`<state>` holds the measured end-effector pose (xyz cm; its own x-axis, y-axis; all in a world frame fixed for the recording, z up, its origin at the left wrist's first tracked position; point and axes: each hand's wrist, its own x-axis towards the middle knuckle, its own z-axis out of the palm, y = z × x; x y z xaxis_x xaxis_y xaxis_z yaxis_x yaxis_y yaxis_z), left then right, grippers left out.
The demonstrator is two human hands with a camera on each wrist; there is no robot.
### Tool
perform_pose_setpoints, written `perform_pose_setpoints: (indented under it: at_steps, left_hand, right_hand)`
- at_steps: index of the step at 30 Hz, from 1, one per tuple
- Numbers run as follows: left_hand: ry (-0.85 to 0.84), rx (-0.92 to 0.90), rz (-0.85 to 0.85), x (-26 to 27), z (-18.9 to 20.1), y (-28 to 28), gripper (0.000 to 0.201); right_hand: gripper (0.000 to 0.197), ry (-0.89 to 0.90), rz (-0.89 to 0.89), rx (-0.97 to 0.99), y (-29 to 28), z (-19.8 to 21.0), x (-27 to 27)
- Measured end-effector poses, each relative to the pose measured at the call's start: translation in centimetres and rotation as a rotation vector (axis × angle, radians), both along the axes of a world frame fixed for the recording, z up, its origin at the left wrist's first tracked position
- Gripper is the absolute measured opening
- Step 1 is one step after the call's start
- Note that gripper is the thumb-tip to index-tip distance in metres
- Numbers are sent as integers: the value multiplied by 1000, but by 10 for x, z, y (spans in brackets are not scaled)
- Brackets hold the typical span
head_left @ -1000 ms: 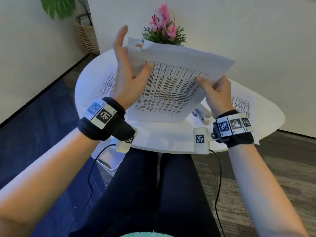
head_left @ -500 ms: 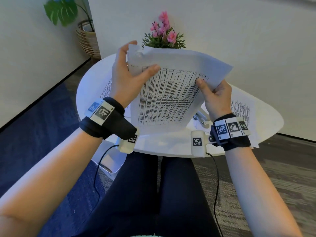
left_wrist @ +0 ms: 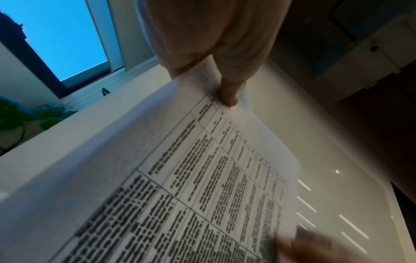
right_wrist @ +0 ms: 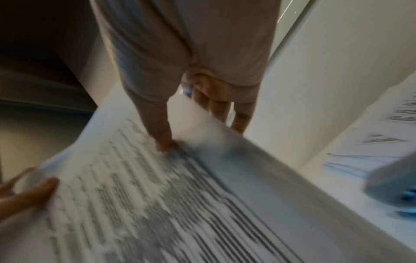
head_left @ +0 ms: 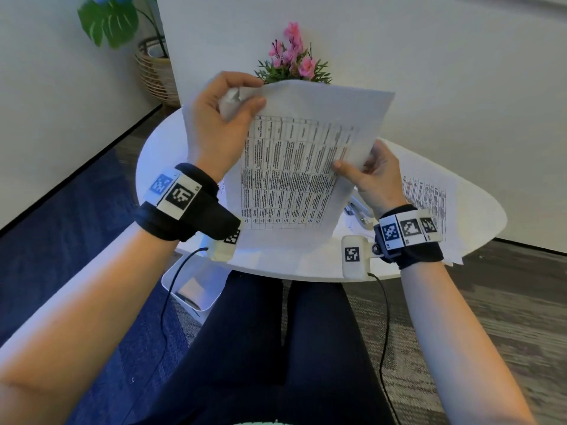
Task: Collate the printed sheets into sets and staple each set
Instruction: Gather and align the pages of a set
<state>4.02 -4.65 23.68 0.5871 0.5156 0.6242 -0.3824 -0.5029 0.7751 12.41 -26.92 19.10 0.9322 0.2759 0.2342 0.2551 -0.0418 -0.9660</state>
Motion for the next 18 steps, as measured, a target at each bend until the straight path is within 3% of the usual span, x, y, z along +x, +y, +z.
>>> perform_pose_setpoints:
  at_steps: [3,5,8,11,13,16,18]
  left_hand:
    - [-60,-136,99,1,3,10,16]
    - [-105,-261,126,1,0,21,19]
    - [-124,-396,151,0,-14,35,20]
    - [-86,-484,173,2,-33,38,20]
    - [-41,-521,193,4,-45,39,19]
    - [109,-481,249,5,-64,46,28]
    - [227,-288,300,2,-75,51,50]
  right_hand:
    - [46,155,38,-272,-9,-27,6]
    - [46,289,-4,-316,-16,-47,7]
    - [31,465,-137,-215,-24,-68,9]
    - [45,656,-129,14,-22,-79,8]
    - [55,630,-169,23,-17,-81,12]
    - [28,430,-279,97,-10,-63,15]
    - [16,235,-320,102,-7,-39,16]
